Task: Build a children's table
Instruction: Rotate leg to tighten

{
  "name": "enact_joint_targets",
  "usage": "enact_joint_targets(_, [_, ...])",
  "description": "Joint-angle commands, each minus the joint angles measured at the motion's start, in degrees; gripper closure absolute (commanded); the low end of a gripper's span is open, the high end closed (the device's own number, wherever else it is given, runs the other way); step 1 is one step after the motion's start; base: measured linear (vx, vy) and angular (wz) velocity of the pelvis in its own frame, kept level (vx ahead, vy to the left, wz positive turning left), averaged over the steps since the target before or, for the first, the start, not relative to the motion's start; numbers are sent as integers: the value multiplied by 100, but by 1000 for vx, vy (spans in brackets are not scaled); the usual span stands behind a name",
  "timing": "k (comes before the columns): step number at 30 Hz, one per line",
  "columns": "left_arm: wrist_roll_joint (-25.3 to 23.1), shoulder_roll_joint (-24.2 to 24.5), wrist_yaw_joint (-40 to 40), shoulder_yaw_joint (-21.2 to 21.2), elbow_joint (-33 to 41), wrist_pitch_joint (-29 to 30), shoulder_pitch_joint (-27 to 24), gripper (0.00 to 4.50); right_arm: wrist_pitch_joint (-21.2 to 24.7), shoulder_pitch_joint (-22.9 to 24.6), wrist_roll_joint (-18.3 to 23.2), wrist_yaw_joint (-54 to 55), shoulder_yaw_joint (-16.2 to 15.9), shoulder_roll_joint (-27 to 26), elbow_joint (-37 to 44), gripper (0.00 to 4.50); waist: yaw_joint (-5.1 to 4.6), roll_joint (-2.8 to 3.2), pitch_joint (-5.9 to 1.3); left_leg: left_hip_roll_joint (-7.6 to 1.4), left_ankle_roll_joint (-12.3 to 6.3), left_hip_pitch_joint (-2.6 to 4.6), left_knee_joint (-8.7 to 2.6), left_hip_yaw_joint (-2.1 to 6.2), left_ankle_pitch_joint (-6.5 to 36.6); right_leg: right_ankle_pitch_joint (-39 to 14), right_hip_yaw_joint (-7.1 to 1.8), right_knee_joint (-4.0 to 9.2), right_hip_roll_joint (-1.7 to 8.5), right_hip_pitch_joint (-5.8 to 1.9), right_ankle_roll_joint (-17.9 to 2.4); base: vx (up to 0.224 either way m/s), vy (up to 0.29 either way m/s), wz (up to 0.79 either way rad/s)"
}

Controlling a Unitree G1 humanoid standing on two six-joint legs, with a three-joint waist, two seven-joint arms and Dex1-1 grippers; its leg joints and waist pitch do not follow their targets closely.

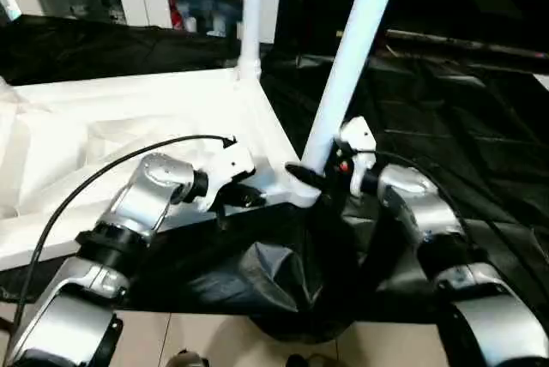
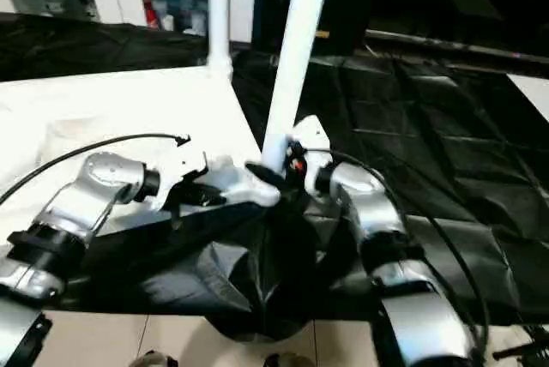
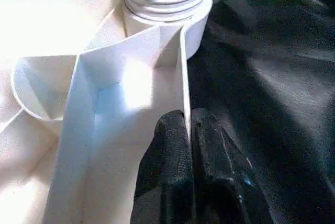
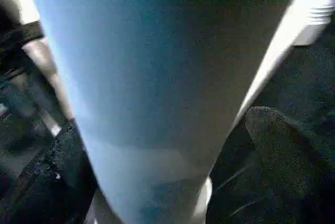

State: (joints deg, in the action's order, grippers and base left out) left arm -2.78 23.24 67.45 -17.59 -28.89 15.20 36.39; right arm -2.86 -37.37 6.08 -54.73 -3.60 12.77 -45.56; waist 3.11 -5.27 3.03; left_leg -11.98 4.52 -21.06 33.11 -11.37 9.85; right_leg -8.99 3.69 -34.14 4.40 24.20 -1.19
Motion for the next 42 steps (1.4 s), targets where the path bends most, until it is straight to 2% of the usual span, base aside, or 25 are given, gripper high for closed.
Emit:
enact_joint_targets(1, [297, -89, 337, -79, 197, -145, -5, 450, 130, 122, -47, -188, -42, 191, 95, 14, -23, 75, -380, -170, -224, 94, -353, 49, 1136, -1120, -264, 312, 331, -309, -1231, 0, 0, 0])
enact_joint_targets(4, [322, -56, 487, -74, 260, -175, -34, 450, 274, 235, -1, -489, -142, 315, 290, 14, 7, 70, -374, -166, -233, 102, -347, 43, 1132, -1110, -264, 321, 325, -313, -1236, 0, 0, 0])
enact_joint_targets(5, [328, -30, 566, -71, 293, -197, -54, 450, 359, 289, 24, -628, -186, 377, 386, 14, 22, 93, -379, -166, -233, 95, -350, 51, 1117, -1092, -262, 316, 332, -327, -1229, 0, 0, 0])
enact_joint_targets(10, [350, 30, 628, -91, 351, -199, -86, 450, 483, 423, -2, -935, -329, 525, 568, 14, 24, 58, -381, -164, -217, 89, -341, 51, 1152, -1153, -257, 321, 337, -330, -1216, 0, 0, 0])
enact_joint_targets(12, [361, 42, 644, -104, 373, -201, -98, 450, 476, 447, -49, -931, -365, 564, 561, 14, 25, 73, -378, -169, -192, 100, -342, 59, 1177, -1256, -255, 329, 342, -315, -1194, 0, 0, 0])
enact_joint_targets(14, [360, 35, 652, -104, 379, -202, -102, 450, 451, 448, -54, -892, -359, 572, 541, 14, 24, 61, -380, -164, -181, 91, -336, 58, 1176, -1275, -257, 328, 344, -322, -1191, 0, 0, 0])
enact_joint_targets(22, [335, 14, 667, -120, 379, -229, -112, 450, 525, 488, 76, -918, -325, 522, 694, 14, 26, 83, -386, -164, -173, 93, -333, 65, 1170, -1151, -253, 306, 337, -327, -1215, 0, 0, 0])
enact_joint_targets(25, [327, 21, 674, -134, 422, -222, -147, 450, 490, 518, 98, -957, -347, 497, 722, 14, 30, 74, -386, -164, -178, 92, -331, 66, 1172, -1158, -251, 308, 339, -329, -1211, 0, 0, 0])
enact_joint_targets(26, [322, 26, 677, -139, 436, -222, -162, 450, 444, 536, 91, -981, -366, 484, 709, 40, 33, 74, -389, -166, -180, 92, -329, 66, 1160, -1149, -251, 305, 342, -328, -1220, 0, 0, 0])
enact_joint_targets(31, [298, 42, 670, -144, 419, -244, -179, 450, 440, 593, 80, -994, -413, 461, 730, 67, 32, 72, -380, -164, -160, 92, -335, 69, 1229, -1262, -248, 318, 339, -325, -1195, 0, 0, 0])
enact_joint_targets(32, [293, 43, 666, -144, 412, -251, -180, 450, 439, 601, 83, -992, -418, 455, 732, 91, 32, 67, -381, -166, -150, 95, -333, 71, 1244, -1306, -249, 318, 341, -322, -1177, 0, 0, 0])
enact_joint_targets(36, [281, 47, 640, -140, 422, -251, -190, 450, 446, 607, 91, -989, -405, 424, 719, 97, 34, 68, -374, -165, -130, 95, -335, 76, 1297, -1447, -250, 332, 346, -313, -1132, 0, 0, 0])
enact_joint_targets(42, [283, 47, 625, -131, 431, -237, -193, 450, 465, 635, 129, -973, -385, 371, 710, 164, 33, 72, -387, -162, -149, 86, -327, 74, 1181, -1238, -249, 302, 339, -324, -1171, 0, 0, 0])
